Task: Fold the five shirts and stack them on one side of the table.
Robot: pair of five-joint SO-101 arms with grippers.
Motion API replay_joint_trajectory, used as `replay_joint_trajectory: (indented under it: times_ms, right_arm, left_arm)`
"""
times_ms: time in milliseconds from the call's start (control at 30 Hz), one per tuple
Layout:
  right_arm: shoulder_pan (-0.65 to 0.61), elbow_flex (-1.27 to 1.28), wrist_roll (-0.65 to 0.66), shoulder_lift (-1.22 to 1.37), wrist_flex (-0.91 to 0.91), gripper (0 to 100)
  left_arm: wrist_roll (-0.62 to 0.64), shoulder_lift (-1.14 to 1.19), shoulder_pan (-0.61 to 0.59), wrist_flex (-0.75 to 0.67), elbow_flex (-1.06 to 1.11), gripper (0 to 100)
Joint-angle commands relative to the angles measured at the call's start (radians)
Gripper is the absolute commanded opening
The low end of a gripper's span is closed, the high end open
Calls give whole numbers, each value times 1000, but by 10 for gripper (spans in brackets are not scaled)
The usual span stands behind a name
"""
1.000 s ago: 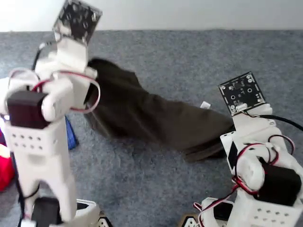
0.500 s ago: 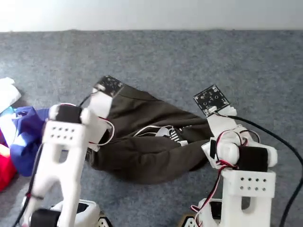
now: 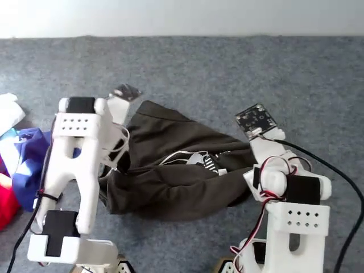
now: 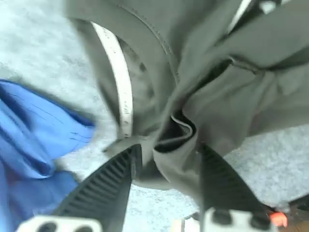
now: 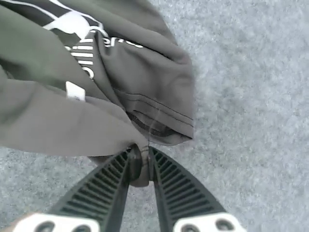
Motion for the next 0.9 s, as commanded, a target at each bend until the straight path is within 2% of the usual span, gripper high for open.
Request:
replay_joint_trajectory:
  times_ms: [0,200,467,600,867]
  right_arm:
    - [82,0,25,-10,-2,9]
    - [143,0,94,-10,-1,9]
    - [280,2,152,-8,-33,9]
    - [286,3,152,-1,-42,9]
    - [245,3,147,-1,-39,9]
  left_arm:
    - [-34,-6,-15,26,-61,214]
    - [-68,-6,-20,28,1,214]
    - [-213,-17,-157,29,70,211]
    - [-249,-17,-129,29,145,210]
    - [-226,-15,-14,26,151,210]
